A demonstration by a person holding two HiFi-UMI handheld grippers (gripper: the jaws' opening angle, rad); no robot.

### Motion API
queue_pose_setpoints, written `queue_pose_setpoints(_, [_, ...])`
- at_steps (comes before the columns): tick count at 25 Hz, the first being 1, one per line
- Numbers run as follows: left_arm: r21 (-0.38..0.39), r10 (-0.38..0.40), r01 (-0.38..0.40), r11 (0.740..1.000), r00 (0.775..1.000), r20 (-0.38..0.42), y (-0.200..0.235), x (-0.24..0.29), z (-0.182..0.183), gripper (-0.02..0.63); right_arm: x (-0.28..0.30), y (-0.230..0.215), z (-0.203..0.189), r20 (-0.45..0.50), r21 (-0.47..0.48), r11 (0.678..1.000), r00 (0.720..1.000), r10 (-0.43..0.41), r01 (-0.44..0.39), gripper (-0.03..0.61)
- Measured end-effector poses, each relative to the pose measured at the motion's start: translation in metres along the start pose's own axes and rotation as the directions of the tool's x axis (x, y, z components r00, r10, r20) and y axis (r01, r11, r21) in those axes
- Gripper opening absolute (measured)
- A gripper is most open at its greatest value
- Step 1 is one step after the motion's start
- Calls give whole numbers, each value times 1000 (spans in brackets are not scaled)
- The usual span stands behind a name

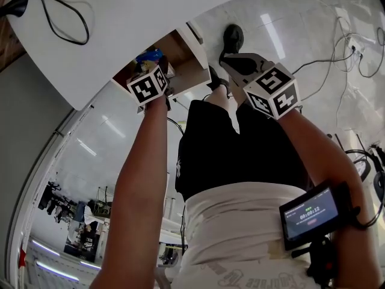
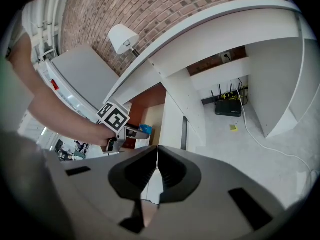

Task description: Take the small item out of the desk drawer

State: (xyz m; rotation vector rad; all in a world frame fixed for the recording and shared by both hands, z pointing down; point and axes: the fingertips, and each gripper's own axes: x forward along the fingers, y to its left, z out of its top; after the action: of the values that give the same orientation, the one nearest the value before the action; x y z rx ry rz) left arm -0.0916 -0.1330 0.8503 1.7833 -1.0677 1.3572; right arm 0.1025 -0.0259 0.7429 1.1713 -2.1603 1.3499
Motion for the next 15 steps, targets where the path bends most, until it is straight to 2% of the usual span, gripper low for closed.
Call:
queue_pose_setpoints(7, [-38,2,-1,999,999,39,-3,-10,1,383,-2,3,-10,-3,-20,1000,1000,5,-5,6])
queue_pose_setpoints(15, [-77,-41,49,996,995,94,-28,-23,2,383,-5,-3,-23,-4,-29,1000,1000,-8,8,6])
